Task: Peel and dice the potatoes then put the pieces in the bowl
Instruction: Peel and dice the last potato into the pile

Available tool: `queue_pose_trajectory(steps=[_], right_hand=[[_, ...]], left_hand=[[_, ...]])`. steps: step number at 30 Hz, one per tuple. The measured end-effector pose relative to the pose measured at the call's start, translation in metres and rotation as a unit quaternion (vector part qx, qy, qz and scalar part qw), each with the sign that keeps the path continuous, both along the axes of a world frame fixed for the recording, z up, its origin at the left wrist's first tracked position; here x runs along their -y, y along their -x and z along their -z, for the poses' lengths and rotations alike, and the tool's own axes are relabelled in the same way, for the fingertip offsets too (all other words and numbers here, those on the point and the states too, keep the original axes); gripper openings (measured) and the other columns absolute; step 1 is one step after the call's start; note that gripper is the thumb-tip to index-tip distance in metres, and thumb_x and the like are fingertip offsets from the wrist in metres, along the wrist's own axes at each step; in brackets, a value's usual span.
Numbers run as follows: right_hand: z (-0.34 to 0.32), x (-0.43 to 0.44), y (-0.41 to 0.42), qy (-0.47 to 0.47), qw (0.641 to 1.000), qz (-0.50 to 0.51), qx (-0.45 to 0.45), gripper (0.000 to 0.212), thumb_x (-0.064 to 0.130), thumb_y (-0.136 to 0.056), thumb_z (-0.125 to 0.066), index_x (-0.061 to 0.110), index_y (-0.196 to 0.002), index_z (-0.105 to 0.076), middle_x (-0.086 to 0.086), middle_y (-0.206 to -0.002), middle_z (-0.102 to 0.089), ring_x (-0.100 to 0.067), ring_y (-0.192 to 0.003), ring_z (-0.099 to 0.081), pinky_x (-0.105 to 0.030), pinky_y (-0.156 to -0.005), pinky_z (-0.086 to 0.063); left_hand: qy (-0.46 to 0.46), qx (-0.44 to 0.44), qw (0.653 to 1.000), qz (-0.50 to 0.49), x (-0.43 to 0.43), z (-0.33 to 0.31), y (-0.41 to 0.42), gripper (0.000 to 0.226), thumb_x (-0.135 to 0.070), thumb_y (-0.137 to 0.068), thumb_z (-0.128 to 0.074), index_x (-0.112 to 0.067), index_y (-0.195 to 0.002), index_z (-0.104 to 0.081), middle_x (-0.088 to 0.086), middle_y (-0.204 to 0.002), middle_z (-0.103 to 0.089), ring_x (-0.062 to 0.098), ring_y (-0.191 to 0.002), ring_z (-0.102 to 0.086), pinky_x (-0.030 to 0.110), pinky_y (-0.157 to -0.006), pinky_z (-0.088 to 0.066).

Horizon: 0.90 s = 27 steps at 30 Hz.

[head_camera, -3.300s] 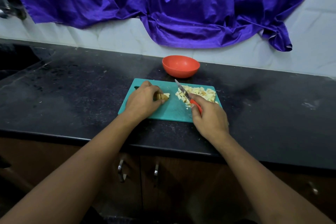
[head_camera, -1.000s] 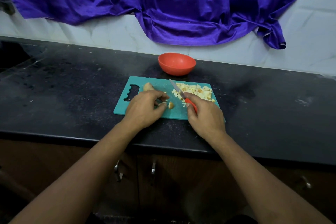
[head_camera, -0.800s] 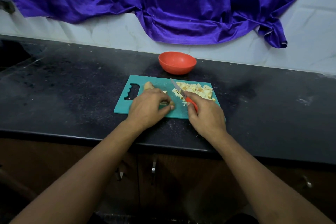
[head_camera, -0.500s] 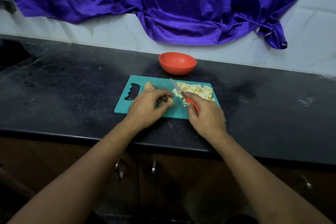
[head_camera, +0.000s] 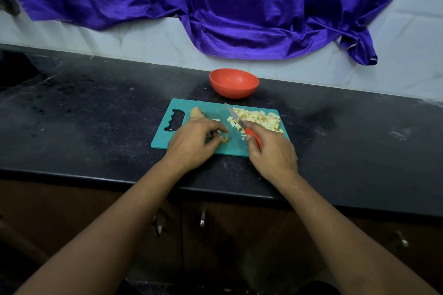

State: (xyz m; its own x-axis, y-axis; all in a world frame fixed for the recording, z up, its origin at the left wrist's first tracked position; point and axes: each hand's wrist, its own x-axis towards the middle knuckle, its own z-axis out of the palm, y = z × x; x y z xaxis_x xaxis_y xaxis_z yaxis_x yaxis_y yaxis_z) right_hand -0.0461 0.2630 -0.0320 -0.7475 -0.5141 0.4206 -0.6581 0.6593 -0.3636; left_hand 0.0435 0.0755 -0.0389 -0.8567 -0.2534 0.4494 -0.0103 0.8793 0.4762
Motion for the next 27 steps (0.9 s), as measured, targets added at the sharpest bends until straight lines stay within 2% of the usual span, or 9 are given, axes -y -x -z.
queue_pose_trajectory(steps=[3,6,9,16,20,24,27], right_hand=[[-0.001,0.000,-0.001,-0.001,1.000,0.001,0.001,0.041,0.036,-0.104,-0.050,0.043,-0.144,-0.055,0.008,-0.093,-0.072,-0.005,-0.060,-0.050,-0.031,-0.062,-0.048],[-0.001,-0.001,-0.002,-0.002,1.000,0.000,0.002,0.042,0.036,-0.104,-0.051,0.043,-0.145,-0.055,0.008,-0.094,-0.072,-0.006,-0.063,-0.052,-0.032,-0.063,-0.048],[-0.002,0.000,-0.003,-0.003,1.000,0.000,-0.001,0.042,0.036,-0.104,-0.050,0.043,-0.145,-0.055,0.009,-0.091,-0.071,-0.004,-0.059,-0.048,-0.029,-0.059,-0.041],[0.000,-0.005,-0.026,0.029,0.999,-0.026,0.037,0.040,0.033,-0.103,-0.054,0.044,-0.141,-0.059,0.016,-0.081,-0.062,-0.002,-0.057,-0.049,-0.018,-0.052,-0.029],[-0.009,-0.001,-0.039,-0.019,0.998,-0.034,0.045,0.039,0.034,-0.103,-0.051,0.041,-0.141,-0.059,0.012,-0.101,-0.071,-0.004,-0.070,-0.050,-0.027,-0.062,-0.040],[-0.021,0.007,-0.046,-0.079,0.996,-0.026,0.030,0.038,0.033,-0.103,-0.049,0.039,-0.140,-0.059,0.008,-0.098,-0.070,-0.009,-0.077,-0.058,-0.031,-0.067,-0.049],[-0.023,0.009,-0.051,-0.106,0.994,-0.022,0.017,0.040,0.033,-0.104,-0.049,0.037,-0.142,-0.058,0.006,-0.099,-0.069,-0.012,-0.084,-0.061,-0.034,-0.072,-0.053]], left_hand=[[0.004,0.007,1.000,0.010,0.000,0.000,-0.001,0.026,-0.033,-0.093,-0.066,-0.032,-0.117,-0.074,-0.015,-0.102,-0.069,0.004,-0.100,-0.057,0.033,-0.084,-0.052],[-0.002,0.016,1.000,0.002,0.001,-0.001,-0.001,0.021,-0.029,-0.089,-0.071,-0.031,-0.108,-0.078,-0.019,-0.095,-0.068,0.000,-0.093,-0.055,0.029,-0.080,-0.051],[-0.015,0.021,1.000,-0.009,0.001,-0.001,0.000,0.015,-0.031,-0.089,-0.073,-0.033,-0.103,-0.078,-0.021,-0.088,-0.068,-0.004,-0.086,-0.055,0.025,-0.076,-0.049],[-0.021,0.024,0.999,-0.026,0.000,-0.003,0.000,0.007,-0.033,-0.088,-0.077,-0.031,-0.095,-0.078,-0.018,-0.091,-0.071,0.000,-0.091,-0.060,0.033,-0.082,-0.056],[-0.030,0.023,0.999,-0.031,-0.001,-0.004,-0.001,0.004,-0.030,-0.088,-0.078,-0.031,-0.092,-0.078,-0.020,-0.090,-0.071,0.000,-0.091,-0.062,0.033,-0.084,-0.056],[-0.042,0.024,0.999,-0.025,-0.002,-0.004,-0.002,0.006,-0.026,-0.088,-0.078,-0.031,-0.090,-0.078,-0.031,-0.083,-0.062,-0.004,-0.087,-0.060,0.030,-0.084,-0.056],[-0.050,0.020,0.998,-0.021,0.000,-0.002,-0.002,0.010,-0.023,-0.087,-0.077,-0.033,-0.089,-0.077,-0.023,-0.094,-0.073,0.000,-0.092,-0.066,0.036,-0.087,-0.057]])
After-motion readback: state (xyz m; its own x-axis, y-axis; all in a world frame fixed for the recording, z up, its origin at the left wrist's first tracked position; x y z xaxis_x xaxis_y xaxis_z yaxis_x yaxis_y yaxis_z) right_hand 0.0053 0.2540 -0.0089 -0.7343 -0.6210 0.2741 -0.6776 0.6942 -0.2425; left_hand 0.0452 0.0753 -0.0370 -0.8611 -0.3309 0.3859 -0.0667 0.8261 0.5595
